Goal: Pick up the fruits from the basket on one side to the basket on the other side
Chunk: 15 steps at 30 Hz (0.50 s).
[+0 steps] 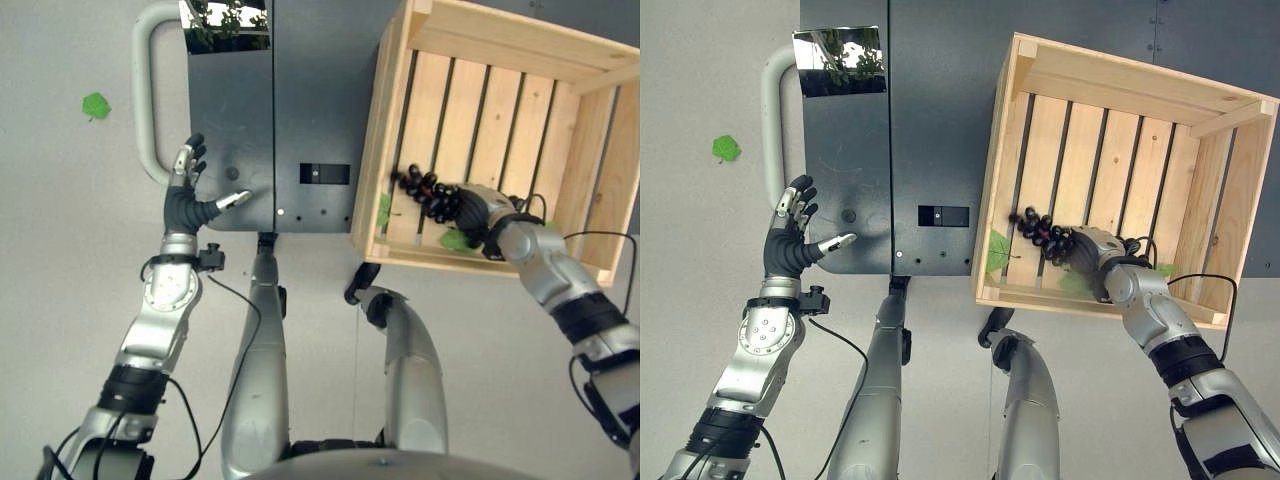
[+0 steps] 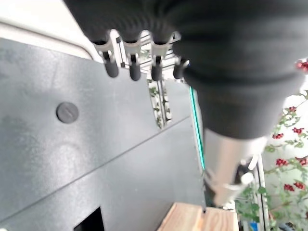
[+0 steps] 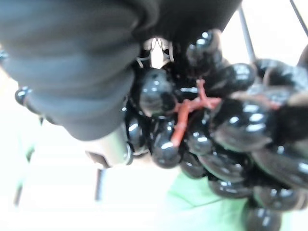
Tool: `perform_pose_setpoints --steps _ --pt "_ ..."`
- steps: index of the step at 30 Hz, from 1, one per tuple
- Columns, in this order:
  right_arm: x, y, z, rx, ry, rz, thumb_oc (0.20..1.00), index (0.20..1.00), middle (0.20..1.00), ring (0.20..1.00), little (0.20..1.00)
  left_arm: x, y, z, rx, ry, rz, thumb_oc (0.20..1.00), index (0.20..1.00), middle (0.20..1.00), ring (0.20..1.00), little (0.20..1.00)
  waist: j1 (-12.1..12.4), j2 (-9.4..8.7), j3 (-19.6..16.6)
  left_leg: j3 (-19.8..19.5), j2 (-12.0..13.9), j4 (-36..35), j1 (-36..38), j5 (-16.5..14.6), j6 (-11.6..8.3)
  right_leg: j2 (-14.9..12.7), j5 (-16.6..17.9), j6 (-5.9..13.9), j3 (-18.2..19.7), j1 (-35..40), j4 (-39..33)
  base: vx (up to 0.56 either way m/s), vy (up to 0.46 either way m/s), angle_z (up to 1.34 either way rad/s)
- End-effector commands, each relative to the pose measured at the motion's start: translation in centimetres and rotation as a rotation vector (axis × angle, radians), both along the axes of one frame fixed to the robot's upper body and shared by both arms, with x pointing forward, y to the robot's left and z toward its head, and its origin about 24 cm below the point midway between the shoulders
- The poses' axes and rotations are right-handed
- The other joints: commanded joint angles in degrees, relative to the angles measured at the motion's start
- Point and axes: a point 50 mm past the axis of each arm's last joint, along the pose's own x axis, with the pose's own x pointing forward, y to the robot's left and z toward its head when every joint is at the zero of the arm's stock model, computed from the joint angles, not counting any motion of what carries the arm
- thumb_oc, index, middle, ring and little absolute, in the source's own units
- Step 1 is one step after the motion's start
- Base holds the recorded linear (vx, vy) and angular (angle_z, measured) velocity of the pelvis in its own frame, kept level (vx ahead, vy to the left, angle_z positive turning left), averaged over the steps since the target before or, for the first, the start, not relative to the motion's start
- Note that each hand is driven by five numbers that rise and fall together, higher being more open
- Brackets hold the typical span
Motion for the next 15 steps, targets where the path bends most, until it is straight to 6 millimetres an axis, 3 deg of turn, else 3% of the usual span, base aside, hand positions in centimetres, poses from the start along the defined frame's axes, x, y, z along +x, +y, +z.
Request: perform_pose_setpoints --steps 1,3,5,6,7,8,9,11,14,15 --pt "0.9 0.1 2.8 0.130 -0.071 0.013 0.200 0.200 0.200 0.200 0.200 -0.3 -1.2 1.6 -0.035 -0.087 -0.066 1.000 1.000 1.000 1.000 1.000 0.1 2.59 -1.1 -1.2 0.3 6.0 2.9 -10.3 1.64 -0.1 8.0 4.16 1.4 0.6 -10.4 0.00 0.000 0.00" --pt "1.2 0.9 3.3 0.219 -0.050 0.067 0.200 0.200 0.200 0.200 0.200 -0.2 -1.0 1.7 -0.031 -0.087 -0.068 1.000 1.000 1.000 1.000 1.000 0.2 2.39 -1.1 -1.1 0.5 5.9 3.1 -10.2 1.55 -0.2 8.2 4.20 1.4 0.7 -10.6 0.00 0.000 0.00" --pt "1.1 1.8 3.4 0.444 0.020 0.154 0.200 0.200 0.200 0.200 0.200 -0.2 -0.9 1.8 -0.030 -0.084 -0.086 1.000 1.000 1.000 1.000 1.000 0.5 2.22 -1.1 -1.2 0.4 5.9 3.1 -10.0 1.40 -0.2 8.3 4.19 1.3 0.9 -10.5 0.00 0.000 0.00" --pt "1.1 1.8 3.4 0.444 0.020 0.155 0.200 0.200 0.200 0.200 0.200 -0.2 -0.9 1.8 -0.030 -0.085 -0.086 1.000 1.000 1.000 1.000 1.000 0.4 2.23 -1.1 -1.2 0.4 5.9 3.2 -10.0 1.39 -0.2 8.3 4.19 1.3 0.9 -10.5 0.00 0.000 0.00" --pt "1.0 2.5 3.4 0.626 0.058 0.222 0.200 0.200 0.200 0.200 0.200 -0.3 -1.0 1.9 -0.035 -0.092 -0.107 1.000 1.000 1.000 1.000 1.000 0.7 2.26 -1.1 -1.2 0.5 5.6 3.4 -9.8 1.26 -0.3 8.3 4.24 1.2 1.1 -10.4 0.07 -0.041 -0.01" --pt "0.8 3.0 2.9 0.714 0.091 0.261 0.200 0.200 0.200 0.200 0.200 -0.4 -0.9 1.5 -0.041 -0.080 -0.112 1.000 1.000 1.000 1.000 1.000 0.8 2.30 -1.1 -1.3 0.6 5.8 5.2 -11.4 0.98 -0.2 6.6 4.83 1.7 2.6 -9.8 0.00 0.000 0.00" --pt "0.8 3.0 3.3 0.717 0.081 0.264 0.200 0.200 0.200 0.200 0.200 -0.4 -1.0 1.8 -0.039 -0.091 -0.114 1.000 1.000 1.000 1.000 1.000 0.8 2.27 -1.1 -1.2 0.5 5.5 3.8 -9.9 1.16 -0.3 8.2 4.27 1.1 1.4 -10.4 0.07 -0.048 0.11" --pt "0.2 3.4 1.6 1.028 0.121 0.292 0.200 0.200 0.200 0.200 0.200 -0.5 -0.9 1.4 -0.058 -0.080 -0.121 1.000 1.000 1.000 1.000 1.000 1.0 2.51 -1.1 -1.4 0.4 5.5 5.6 -11.2 0.81 -0.3 6.5 4.84 1.5 3.0 -9.6 0.04 -0.038 0.18" --pt "-0.3 3.5 0.7 1.190 0.112 0.296 0.200 0.200 0.200 0.200 0.200 -0.6 -0.3 1.0 -0.073 -0.074 -0.103 1.000 1.000 1.000 1.000 1.000 1.1 2.77 -1.1 -1.4 0.3 5.1 6.4 -11.0 0.64 -0.5 6.4 4.95 1.3 3.9 -9.6 -0.02 -0.013 0.08" --pt "-0.2 3.5 1.0 1.192 0.102 0.300 0.200 0.200 0.200 0.200 0.200 -0.6 -0.4 1.3 -0.070 -0.084 -0.105 1.000 1.000 1.000 1.000 1.000 1.2 2.73 -1.1 -1.4 0.2 4.8 5.1 -9.4 0.82 -0.7 8.0 4.38 0.7 2.8 -10.2 0.00 -0.024 0.07"
